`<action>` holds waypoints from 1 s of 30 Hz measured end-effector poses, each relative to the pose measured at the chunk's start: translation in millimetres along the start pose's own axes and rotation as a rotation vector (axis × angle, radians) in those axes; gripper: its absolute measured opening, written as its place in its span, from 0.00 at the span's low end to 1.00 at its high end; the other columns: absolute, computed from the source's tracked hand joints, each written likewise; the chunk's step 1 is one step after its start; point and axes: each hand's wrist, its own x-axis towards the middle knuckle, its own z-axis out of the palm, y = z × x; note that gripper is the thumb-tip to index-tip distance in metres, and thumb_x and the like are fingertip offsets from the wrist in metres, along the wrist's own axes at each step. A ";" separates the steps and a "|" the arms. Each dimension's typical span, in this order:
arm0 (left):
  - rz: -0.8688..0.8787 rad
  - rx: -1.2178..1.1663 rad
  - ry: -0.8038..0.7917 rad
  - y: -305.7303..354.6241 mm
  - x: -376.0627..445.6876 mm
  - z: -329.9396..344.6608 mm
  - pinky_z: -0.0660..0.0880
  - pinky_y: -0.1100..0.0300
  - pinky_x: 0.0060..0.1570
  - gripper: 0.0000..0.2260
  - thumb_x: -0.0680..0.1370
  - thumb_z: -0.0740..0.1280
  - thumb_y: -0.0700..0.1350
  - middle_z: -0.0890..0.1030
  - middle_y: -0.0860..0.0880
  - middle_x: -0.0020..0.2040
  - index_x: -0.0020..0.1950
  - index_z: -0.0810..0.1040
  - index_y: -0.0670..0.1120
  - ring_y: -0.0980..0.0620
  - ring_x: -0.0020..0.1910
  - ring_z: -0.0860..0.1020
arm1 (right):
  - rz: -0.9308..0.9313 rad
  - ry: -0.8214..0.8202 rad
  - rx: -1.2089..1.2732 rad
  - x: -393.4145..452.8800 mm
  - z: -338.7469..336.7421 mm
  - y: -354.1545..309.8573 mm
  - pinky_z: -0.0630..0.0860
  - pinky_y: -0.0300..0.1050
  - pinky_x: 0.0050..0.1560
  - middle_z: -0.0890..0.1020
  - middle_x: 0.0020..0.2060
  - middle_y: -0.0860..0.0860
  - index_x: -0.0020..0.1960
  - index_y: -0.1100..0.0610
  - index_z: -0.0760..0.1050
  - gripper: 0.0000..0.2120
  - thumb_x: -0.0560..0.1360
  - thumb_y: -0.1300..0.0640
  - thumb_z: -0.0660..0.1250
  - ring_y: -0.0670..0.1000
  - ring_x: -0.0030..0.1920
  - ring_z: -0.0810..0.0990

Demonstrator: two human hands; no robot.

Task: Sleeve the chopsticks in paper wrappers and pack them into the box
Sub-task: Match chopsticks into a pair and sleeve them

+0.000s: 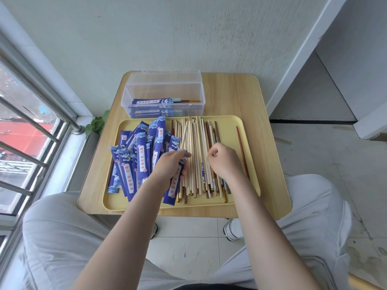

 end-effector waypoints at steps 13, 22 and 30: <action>-0.056 -0.086 0.087 8.5 -7.8 17.9 0.76 0.59 0.27 0.12 0.86 0.59 0.44 0.81 0.41 0.41 0.55 0.77 0.37 0.46 0.32 0.81 | 0.035 0.062 -0.279 -3.5 10.2 -12.4 0.74 0.45 0.38 0.78 0.51 0.54 0.59 0.59 0.72 0.10 0.79 0.65 0.64 0.53 0.44 0.78; -0.064 -0.093 0.091 8.7 -7.4 16.9 0.77 0.59 0.27 0.12 0.85 0.58 0.43 0.82 0.41 0.39 0.56 0.76 0.36 0.47 0.29 0.81 | -0.099 0.009 -0.129 -2.9 18.1 -7.6 0.68 0.41 0.32 0.76 0.43 0.49 0.50 0.54 0.70 0.05 0.80 0.56 0.66 0.48 0.37 0.75; -0.078 -0.084 0.093 11.5 -9.7 16.6 0.77 0.60 0.26 0.12 0.85 0.59 0.43 0.81 0.42 0.38 0.56 0.77 0.36 0.48 0.28 0.80 | -0.096 0.041 -0.130 -0.9 19.1 -3.8 0.71 0.42 0.35 0.77 0.47 0.48 0.50 0.54 0.73 0.03 0.79 0.60 0.63 0.49 0.41 0.77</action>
